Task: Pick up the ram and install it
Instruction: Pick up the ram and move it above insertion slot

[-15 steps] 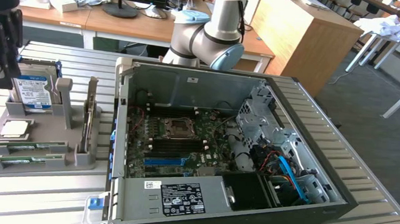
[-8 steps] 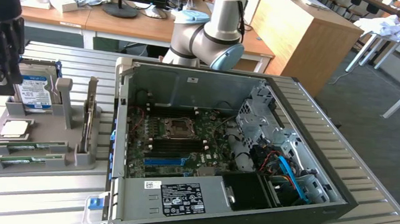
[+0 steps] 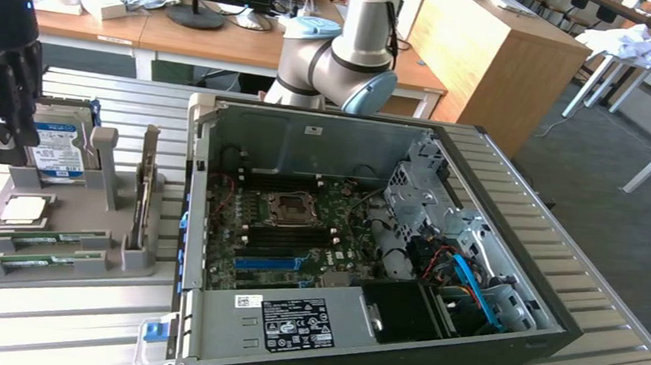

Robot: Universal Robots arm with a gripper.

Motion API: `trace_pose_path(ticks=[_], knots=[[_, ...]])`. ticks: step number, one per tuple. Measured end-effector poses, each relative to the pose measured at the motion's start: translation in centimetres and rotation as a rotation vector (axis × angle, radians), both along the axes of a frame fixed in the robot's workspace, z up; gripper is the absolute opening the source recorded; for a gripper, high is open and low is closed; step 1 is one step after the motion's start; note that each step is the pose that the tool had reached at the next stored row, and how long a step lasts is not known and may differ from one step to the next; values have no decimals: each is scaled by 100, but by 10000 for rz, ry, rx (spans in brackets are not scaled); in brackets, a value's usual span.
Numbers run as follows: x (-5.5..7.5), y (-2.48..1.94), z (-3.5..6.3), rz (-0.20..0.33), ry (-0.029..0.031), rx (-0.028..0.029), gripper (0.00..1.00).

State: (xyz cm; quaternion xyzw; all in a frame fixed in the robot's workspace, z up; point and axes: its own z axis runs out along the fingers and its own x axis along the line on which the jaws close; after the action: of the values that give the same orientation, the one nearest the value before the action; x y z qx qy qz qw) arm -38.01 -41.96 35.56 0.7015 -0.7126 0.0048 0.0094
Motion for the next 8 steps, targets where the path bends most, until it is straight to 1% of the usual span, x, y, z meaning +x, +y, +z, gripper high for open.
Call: trace_pose_path(ticks=[8], knots=[[0, 0, -80, 4, 0, -1, 37]])
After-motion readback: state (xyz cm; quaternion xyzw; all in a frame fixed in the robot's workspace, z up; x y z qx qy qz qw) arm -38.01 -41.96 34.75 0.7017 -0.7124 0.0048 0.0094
